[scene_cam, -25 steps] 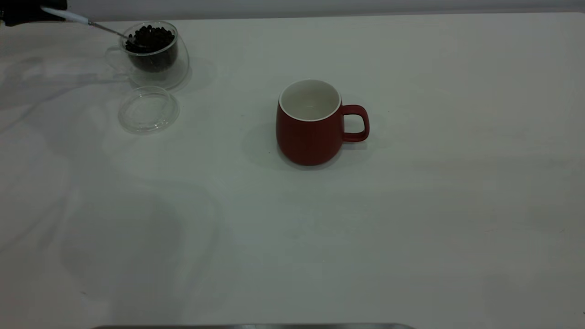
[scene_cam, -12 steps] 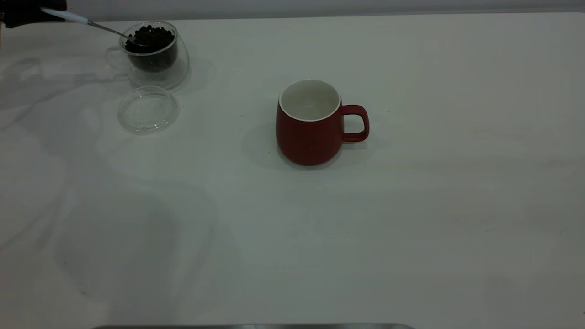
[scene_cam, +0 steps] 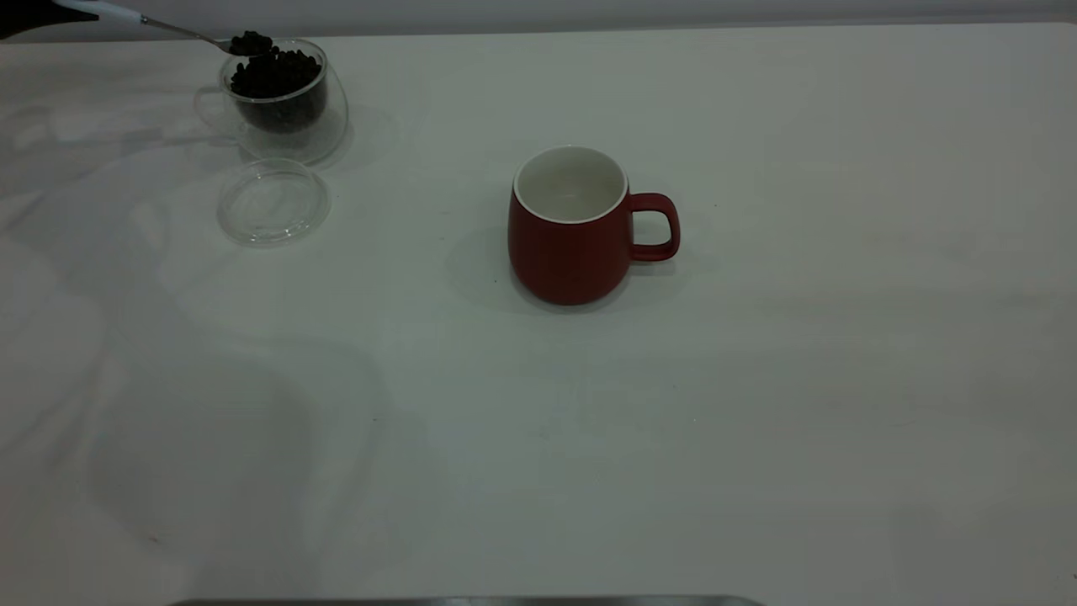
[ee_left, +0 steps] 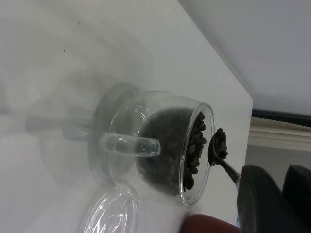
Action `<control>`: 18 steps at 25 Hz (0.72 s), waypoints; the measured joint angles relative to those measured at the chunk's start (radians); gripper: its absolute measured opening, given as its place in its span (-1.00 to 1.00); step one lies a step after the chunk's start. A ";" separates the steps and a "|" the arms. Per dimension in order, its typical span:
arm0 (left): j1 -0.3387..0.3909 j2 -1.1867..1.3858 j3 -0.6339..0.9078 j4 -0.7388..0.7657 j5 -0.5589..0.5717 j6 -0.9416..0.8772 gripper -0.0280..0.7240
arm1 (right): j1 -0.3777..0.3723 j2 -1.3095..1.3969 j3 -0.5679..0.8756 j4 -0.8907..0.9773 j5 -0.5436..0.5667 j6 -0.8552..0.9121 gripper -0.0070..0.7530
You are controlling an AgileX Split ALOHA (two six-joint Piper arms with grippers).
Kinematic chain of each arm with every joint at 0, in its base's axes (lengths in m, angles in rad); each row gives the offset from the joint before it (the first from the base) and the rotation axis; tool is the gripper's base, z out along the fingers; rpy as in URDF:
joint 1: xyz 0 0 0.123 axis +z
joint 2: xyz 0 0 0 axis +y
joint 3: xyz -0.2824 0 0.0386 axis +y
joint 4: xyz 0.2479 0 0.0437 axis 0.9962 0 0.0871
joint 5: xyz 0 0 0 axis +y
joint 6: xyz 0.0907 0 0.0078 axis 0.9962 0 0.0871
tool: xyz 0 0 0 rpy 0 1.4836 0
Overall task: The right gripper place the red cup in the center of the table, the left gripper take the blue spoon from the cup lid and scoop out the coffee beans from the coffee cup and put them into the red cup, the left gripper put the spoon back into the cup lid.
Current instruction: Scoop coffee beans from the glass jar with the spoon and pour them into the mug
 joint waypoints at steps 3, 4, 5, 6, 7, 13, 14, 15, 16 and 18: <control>0.000 0.000 0.000 -0.001 0.000 0.003 -0.60 | 0.000 0.000 0.000 0.000 0.000 0.000 -0.35; 0.000 0.000 0.000 -0.001 0.000 0.006 -0.60 | 0.000 0.000 0.000 0.000 0.000 0.000 -0.35; -0.001 0.000 0.000 -0.001 0.000 0.005 -0.60 | 0.000 0.000 0.000 0.000 0.000 0.000 -0.35; -0.003 0.000 0.000 -0.001 0.000 0.005 -0.60 | 0.000 0.000 0.000 0.000 0.000 0.000 -0.35; -0.006 0.000 0.000 -0.001 0.000 0.005 -0.60 | 0.000 0.000 0.000 0.000 0.000 0.000 -0.35; -0.050 0.000 0.000 -0.003 0.000 0.005 -0.60 | 0.000 0.000 0.000 0.000 0.000 0.000 -0.35; -0.055 0.000 0.000 -0.004 0.000 0.005 -0.60 | 0.000 0.000 0.000 0.000 0.000 0.000 -0.35; -0.063 0.000 0.000 -0.005 0.000 0.005 -0.60 | 0.000 0.000 0.000 0.000 0.000 0.000 -0.35; -0.071 0.000 0.000 -0.006 0.000 0.005 -0.60 | 0.000 0.000 0.000 0.000 0.000 0.000 -0.35; -0.084 0.000 0.000 -0.007 0.000 0.005 -0.60 | 0.000 0.000 0.000 0.000 0.000 0.000 -0.35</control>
